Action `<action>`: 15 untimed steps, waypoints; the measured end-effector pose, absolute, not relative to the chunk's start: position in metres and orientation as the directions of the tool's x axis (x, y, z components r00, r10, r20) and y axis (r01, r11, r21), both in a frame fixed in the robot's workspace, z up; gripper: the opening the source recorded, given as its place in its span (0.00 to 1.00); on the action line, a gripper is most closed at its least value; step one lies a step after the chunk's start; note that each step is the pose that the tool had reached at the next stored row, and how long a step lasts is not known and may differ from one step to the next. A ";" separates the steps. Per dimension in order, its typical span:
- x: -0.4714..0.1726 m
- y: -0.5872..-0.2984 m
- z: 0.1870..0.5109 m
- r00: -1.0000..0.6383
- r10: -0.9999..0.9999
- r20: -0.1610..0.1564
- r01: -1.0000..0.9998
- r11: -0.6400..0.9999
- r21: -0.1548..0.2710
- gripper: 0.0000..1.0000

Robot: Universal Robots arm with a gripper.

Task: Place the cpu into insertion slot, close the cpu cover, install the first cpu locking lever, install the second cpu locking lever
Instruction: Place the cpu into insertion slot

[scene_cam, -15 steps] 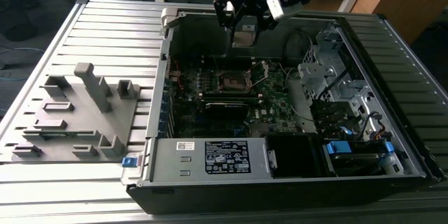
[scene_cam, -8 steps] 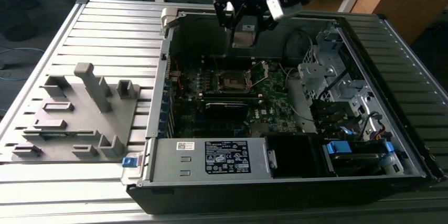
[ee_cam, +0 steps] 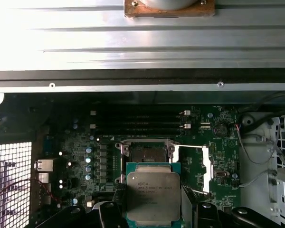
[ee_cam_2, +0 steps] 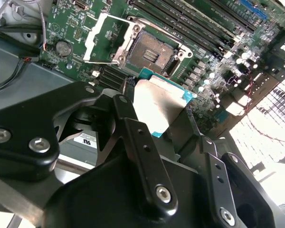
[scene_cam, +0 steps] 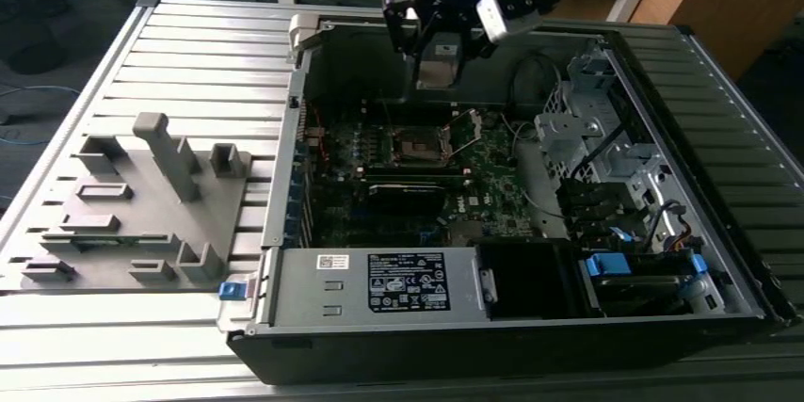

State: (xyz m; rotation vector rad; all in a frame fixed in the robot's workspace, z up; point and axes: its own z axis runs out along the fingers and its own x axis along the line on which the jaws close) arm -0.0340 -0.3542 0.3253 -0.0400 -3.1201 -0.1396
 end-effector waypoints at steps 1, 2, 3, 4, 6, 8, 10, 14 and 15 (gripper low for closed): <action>-0.034 -0.354 0.324 -1.000 0.025 0.019 0.026 0.996 0.089 0.54; -0.034 -0.354 0.323 -1.000 0.025 0.019 0.026 0.996 0.089 0.54; -0.034 -0.354 0.322 -1.000 0.025 0.019 0.026 0.996 0.089 0.54; -0.034 -0.354 0.321 -1.000 0.025 0.019 0.026 0.996 0.089 0.54; -0.034 -0.354 0.319 -1.000 0.025 0.019 0.026 0.996 0.089 0.54; -0.035 -0.354 0.317 -1.000 0.025 0.019 0.026 0.996 0.089 0.54; -0.035 -0.354 0.317 -1.000 0.025 0.019 0.026 0.996 0.089 0.54; -0.035 -0.354 0.314 -1.000 0.025 0.019 0.026 0.996 0.089 0.54; -0.035 -0.354 0.313 -1.000 0.025 0.019 0.026 0.996 0.089 0.54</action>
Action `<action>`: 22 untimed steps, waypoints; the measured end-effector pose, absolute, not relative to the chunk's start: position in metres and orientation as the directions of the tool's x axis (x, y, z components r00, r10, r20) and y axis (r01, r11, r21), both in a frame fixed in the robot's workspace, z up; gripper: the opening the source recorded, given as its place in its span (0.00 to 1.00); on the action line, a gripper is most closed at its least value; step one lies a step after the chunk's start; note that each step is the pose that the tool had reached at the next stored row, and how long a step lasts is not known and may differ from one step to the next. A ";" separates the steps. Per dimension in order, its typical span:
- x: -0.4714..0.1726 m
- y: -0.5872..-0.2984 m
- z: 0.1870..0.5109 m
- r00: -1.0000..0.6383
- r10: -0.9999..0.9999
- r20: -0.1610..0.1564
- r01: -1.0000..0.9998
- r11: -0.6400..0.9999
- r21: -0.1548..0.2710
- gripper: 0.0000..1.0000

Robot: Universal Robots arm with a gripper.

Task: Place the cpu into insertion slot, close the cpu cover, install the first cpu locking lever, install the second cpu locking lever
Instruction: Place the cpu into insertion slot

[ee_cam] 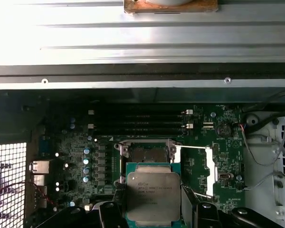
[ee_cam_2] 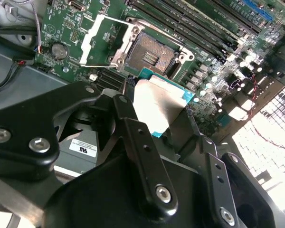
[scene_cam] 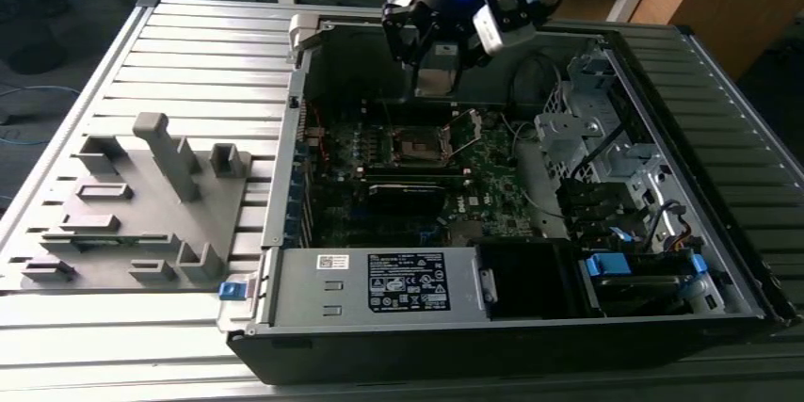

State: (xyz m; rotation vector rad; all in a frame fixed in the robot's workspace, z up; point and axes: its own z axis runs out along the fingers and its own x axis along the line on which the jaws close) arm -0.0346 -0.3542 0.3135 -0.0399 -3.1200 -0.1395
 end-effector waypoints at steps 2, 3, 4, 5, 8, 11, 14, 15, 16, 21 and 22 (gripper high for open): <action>-0.035 -0.354 0.313 -1.000 0.025 0.019 0.026 0.996 0.089 0.54; -0.035 -0.354 0.313 -1.000 0.025 0.019 0.026 0.996 0.089 0.54; -0.035 -0.354 0.313 -1.000 0.025 0.019 0.026 0.996 0.089 0.54; -0.035 -0.354 0.313 -1.000 0.025 0.019 0.026 0.996 0.089 0.54; -0.035 -0.354 0.313 -1.000 0.025 0.019 0.026 0.996 0.089 0.54; -0.035 -0.354 0.313 -1.000 0.025 0.019 0.026 0.996 0.089 0.54; -0.035 -0.354 0.311 -1.000 0.025 0.019 0.026 0.996 0.089 0.54; -0.035 -0.354 0.311 -1.000 0.025 0.019 0.026 0.996 0.089 0.54; -0.035 -0.354 0.310 -1.000 0.025 0.019 0.026 0.996 0.089 0.54; -0.035 -0.354 0.309 -1.000 0.025 0.019 0.026 0.996 0.089 0.54; -0.035 -0.354 0.309 -1.000 0.025 0.019 0.026 0.996 0.089 0.54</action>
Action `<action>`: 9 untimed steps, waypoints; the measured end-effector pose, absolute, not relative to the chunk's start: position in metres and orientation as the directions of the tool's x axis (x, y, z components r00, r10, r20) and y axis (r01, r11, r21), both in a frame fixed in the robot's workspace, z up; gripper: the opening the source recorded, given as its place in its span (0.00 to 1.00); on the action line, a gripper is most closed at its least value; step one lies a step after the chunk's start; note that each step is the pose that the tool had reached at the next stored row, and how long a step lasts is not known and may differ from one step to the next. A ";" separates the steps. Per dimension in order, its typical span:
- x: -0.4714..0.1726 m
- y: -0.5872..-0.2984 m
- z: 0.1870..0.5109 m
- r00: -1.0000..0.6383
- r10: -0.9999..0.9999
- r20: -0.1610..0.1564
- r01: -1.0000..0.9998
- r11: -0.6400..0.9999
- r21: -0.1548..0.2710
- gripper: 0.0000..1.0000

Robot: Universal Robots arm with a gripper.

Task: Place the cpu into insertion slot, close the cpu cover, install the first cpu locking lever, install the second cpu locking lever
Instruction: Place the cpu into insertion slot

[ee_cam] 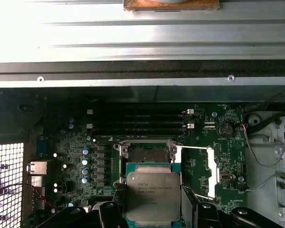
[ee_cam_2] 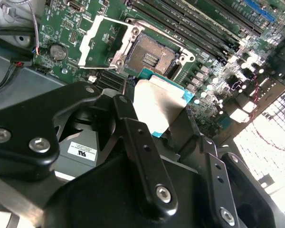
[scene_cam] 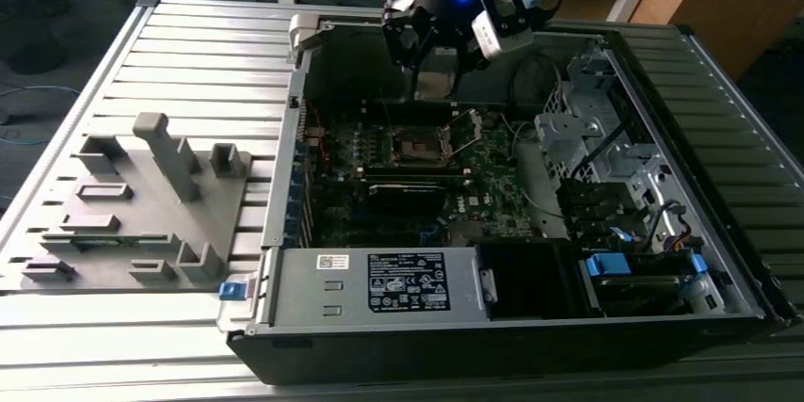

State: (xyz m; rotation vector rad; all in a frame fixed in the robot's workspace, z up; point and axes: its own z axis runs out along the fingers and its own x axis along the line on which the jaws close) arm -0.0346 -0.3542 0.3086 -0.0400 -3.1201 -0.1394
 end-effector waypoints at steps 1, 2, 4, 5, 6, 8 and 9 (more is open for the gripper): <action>-0.035 -0.354 0.309 -1.000 0.025 0.020 0.026 0.996 0.089 0.54; -0.035 -0.354 0.308 -0.999 0.025 0.022 0.027 0.996 0.089 0.54; -0.035 -0.354 0.308 -0.999 0.025 0.030 0.027 0.996 0.089 0.54; -0.035 -0.354 0.308 -0.999 0.025 0.030 0.028 0.996 0.089 0.54; -0.035 -0.354 0.308 -0.999 0.025 0.031 0.027 0.996 0.088 0.54; -0.035 -0.354 0.308 -0.999 0.025 0.032 0.028 0.996 0.088 0.54; -0.035 -0.354 0.308 -0.999 0.025 0.032 0.028 0.996 0.088 0.54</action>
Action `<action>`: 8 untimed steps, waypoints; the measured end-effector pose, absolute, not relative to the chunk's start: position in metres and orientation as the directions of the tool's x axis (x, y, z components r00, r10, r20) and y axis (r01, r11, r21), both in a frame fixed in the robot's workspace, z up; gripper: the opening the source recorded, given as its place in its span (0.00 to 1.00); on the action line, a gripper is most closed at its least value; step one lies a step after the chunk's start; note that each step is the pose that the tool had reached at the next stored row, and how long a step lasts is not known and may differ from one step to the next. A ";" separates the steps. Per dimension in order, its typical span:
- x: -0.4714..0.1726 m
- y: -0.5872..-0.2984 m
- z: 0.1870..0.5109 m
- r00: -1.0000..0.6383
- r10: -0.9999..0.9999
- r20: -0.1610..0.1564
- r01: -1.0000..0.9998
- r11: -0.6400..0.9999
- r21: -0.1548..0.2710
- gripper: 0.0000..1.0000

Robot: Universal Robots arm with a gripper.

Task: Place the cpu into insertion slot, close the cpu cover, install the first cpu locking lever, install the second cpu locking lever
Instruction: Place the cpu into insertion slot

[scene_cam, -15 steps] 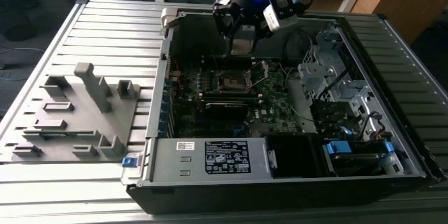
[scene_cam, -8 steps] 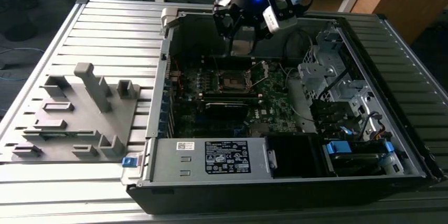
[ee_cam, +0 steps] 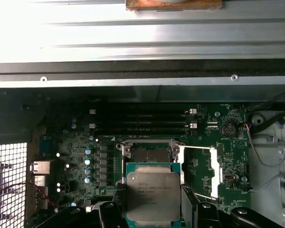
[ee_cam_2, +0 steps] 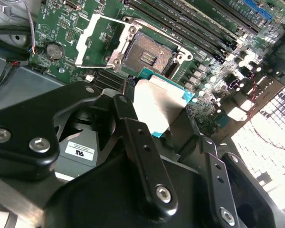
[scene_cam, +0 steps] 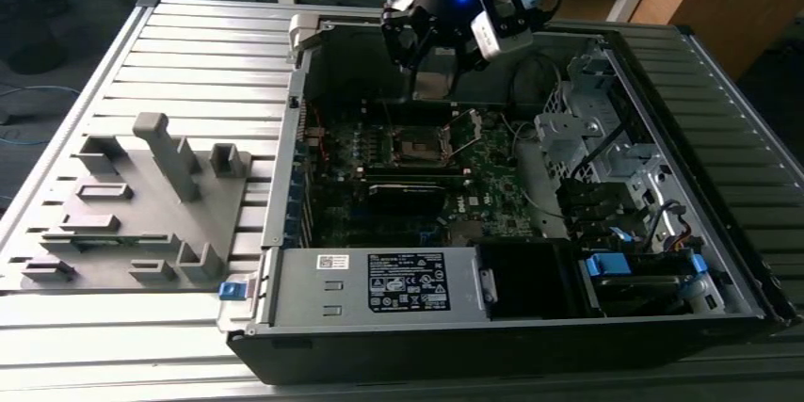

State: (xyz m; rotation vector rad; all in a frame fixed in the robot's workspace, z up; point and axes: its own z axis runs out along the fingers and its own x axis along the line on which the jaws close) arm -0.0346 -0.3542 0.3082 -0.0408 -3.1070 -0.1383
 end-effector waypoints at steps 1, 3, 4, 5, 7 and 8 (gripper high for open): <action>-0.035 -0.354 0.307 -0.999 0.025 0.032 0.028 0.996 0.089 0.54; -0.035 -0.354 0.306 -0.999 0.025 0.032 0.028 0.996 0.089 0.54; -0.035 -0.354 0.304 -0.999 0.025 0.032 0.028 0.996 0.090 0.54; -0.035 -0.354 0.303 -0.999 0.025 0.032 0.028 0.996 0.090 0.54; -0.035 -0.354 0.300 -0.999 0.025 0.032 0.028 0.995 0.091 0.54; -0.035 -0.354 0.299 -0.999 0.025 0.032 0.028 0.995 0.091 0.54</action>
